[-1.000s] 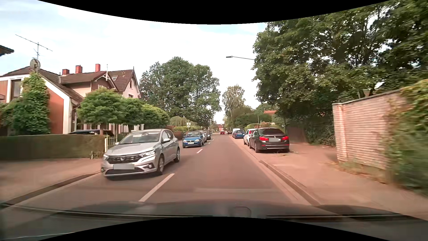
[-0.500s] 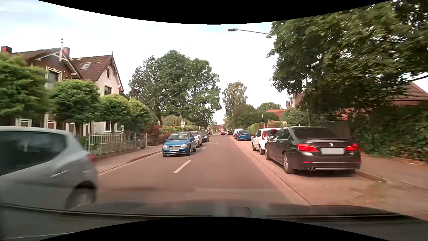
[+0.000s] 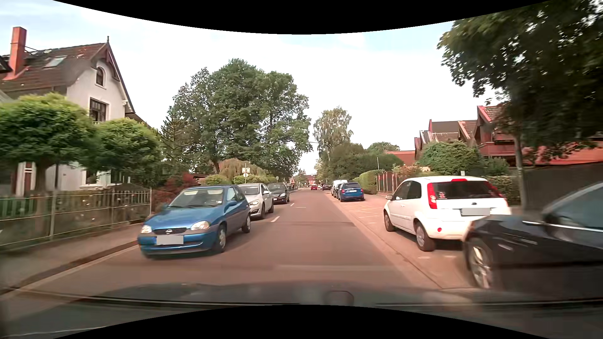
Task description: Follow the waypoints while adhering to traffic rules and regulations
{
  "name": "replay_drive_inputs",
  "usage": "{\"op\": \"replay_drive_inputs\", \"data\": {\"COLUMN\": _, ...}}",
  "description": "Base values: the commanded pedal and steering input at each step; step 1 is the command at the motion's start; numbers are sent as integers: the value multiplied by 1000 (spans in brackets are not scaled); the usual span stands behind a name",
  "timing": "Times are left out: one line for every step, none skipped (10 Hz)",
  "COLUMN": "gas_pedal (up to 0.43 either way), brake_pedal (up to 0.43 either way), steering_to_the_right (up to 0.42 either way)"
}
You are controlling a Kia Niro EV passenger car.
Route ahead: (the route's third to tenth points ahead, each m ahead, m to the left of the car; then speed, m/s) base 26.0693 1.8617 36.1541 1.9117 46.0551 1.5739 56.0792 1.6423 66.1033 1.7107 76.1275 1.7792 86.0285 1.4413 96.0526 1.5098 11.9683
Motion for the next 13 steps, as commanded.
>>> {"op": "replay_drive_inputs", "data": {"gas_pedal": 197, "brake_pedal": 0, "steering_to_the_right": -3}}
{"op": "replay_drive_inputs", "data": {"gas_pedal": 197, "brake_pedal": 0, "steering_to_the_right": -3}}
{"op": "replay_drive_inputs", "data": {"gas_pedal": 197, "brake_pedal": 0, "steering_to_the_right": -3}}
{"op": "replay_drive_inputs", "data": {"gas_pedal": 197, "brake_pedal": 0, "steering_to_the_right": -3}}
{"op": "replay_drive_inputs", "data": {"gas_pedal": 197, "brake_pedal": 0, "steering_to_the_right": -3}}
{"op": "replay_drive_inputs", "data": {"gas_pedal": 197, "brake_pedal": 0, "steering_to_the_right": -3}}
{"op": "replay_drive_inputs", "data": {"gas_pedal": 197, "brake_pedal": 0, "steering_to_the_right": -3}}
{"op": "replay_drive_inputs", "data": {"gas_pedal": 197, "brake_pedal": 0, "steering_to_the_right": -3}}
{"op": "replay_drive_inputs", "data": {"gas_pedal": 197, "brake_pedal": 0, "steering_to_the_right": -3}}
{"op": "replay_drive_inputs", "data": {"gas_pedal": 197, "brake_pedal": 0, "steering_to_the_right": -3}}
{"op": "replay_drive_inputs", "data": {"gas_pedal": 197, "brake_pedal": 0, "steering_to_the_right": -3}}
{"op": "replay_drive_inputs", "data": {"gas_pedal": 197, "brake_pedal": 0, "steering_to_the_right": -3}}
{"op": "replay_drive_inputs", "data": {"gas_pedal": 197, "brake_pedal": 0, "steering_to_the_right": -3}}
